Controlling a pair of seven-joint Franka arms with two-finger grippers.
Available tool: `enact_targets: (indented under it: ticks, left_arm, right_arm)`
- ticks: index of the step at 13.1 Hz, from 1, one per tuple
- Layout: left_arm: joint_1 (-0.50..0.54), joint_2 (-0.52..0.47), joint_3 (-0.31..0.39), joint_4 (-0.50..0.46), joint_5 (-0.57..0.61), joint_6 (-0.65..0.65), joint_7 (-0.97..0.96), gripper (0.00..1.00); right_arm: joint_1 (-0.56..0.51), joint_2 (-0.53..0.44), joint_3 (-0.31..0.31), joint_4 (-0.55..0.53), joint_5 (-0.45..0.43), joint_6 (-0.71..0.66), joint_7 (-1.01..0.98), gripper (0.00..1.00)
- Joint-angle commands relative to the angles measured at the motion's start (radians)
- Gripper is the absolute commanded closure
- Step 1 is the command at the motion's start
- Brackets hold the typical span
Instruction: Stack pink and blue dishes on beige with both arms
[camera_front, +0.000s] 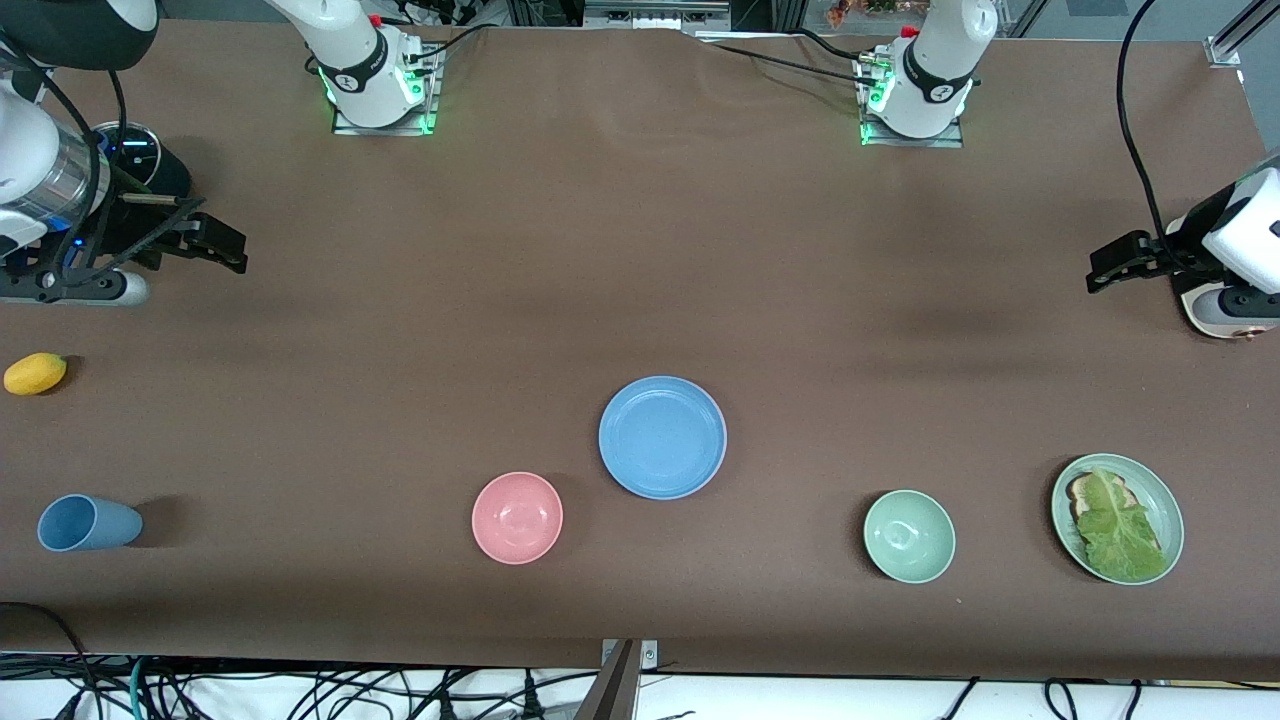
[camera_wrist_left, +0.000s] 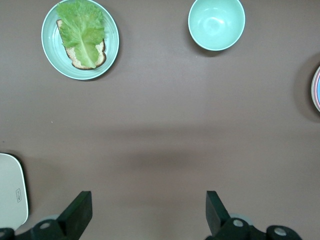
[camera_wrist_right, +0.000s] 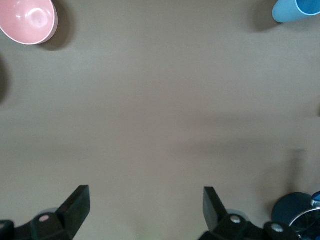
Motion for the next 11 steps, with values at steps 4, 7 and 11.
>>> enact_targets:
  ticks: [4, 7, 11]
  left_arm:
    - [-0.007, -0.003, 0.007, 0.001, -0.018, 0.002, 0.019, 0.0]
    - [-0.007, -0.003, 0.007, 0.001, -0.018, 0.001, 0.019, 0.0]
    - [-0.007, -0.003, 0.007, 0.002, -0.018, 0.001, 0.019, 0.0]
  right_arm:
    - [0.013, -0.004, 0.011, 0.014, -0.017, -0.015, -0.006, 0.0]
    - [0.013, -0.004, 0.008, 0.015, -0.015, -0.015, -0.012, 0.0]
    - [0.013, -0.004, 0.009, 0.014, -0.018, -0.01, -0.015, 0.0]
